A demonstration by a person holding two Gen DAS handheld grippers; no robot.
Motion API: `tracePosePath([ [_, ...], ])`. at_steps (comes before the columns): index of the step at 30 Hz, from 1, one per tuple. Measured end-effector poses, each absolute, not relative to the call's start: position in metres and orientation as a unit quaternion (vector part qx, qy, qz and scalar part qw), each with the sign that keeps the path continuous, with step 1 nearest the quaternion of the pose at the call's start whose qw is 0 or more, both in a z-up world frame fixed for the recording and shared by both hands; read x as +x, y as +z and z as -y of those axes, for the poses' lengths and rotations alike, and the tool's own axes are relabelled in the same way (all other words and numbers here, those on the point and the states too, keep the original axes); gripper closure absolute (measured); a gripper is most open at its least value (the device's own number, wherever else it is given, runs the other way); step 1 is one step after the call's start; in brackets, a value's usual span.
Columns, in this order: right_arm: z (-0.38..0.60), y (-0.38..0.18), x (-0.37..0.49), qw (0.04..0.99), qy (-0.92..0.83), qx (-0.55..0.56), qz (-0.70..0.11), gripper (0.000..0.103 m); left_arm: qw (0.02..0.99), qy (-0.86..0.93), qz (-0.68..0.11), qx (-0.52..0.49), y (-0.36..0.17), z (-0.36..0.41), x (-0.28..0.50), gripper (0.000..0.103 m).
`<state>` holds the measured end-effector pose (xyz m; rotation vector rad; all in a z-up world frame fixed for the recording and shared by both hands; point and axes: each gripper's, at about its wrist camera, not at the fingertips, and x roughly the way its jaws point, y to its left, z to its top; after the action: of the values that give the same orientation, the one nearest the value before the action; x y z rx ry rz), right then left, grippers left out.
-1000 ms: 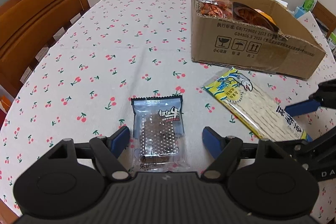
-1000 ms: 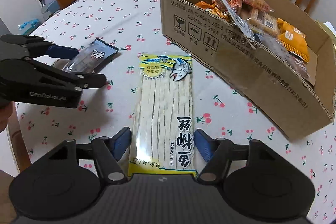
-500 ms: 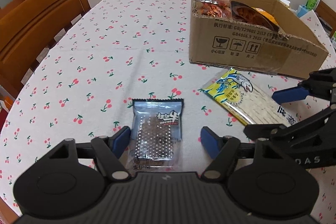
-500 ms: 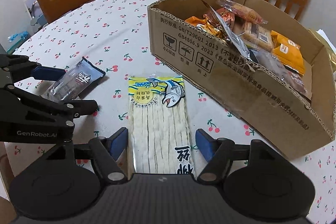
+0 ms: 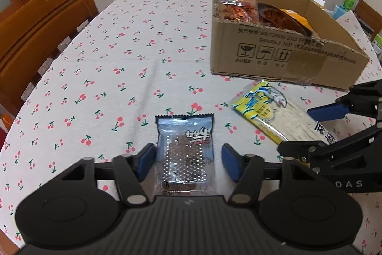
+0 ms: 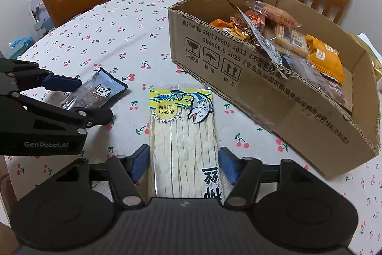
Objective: Organize snacks
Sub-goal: 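Grasp the yellow-blue fish-strip bag with the right tool while the left tool holds the silver packet, then carry both packets into the box and open both tools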
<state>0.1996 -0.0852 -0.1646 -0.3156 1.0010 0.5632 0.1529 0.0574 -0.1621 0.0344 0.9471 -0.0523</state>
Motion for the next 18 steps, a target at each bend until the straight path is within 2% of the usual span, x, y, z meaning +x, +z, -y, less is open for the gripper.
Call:
tracePosePath([
  [1, 0.085, -0.164, 0.199, 0.827, 0.265, -0.148, -0.473, 0.040, 0.890, -0.034, -0.455, 0.021, -0.161, -0.056, 0.152, 0.056],
  [2, 0.085, -0.163, 0.198, 0.827, 0.263, -0.148, -0.474, 0.042, 0.889, -0.041, -0.455, 0.025, -0.161, -0.055, 0.151, 0.057],
  [18, 0.105, -0.115, 0.178, 0.823, 0.289, -0.146, -0.466, 0.043, 0.873, -0.112, -0.472, 0.047, -0.123, -0.066, 0.144, 0.059],
])
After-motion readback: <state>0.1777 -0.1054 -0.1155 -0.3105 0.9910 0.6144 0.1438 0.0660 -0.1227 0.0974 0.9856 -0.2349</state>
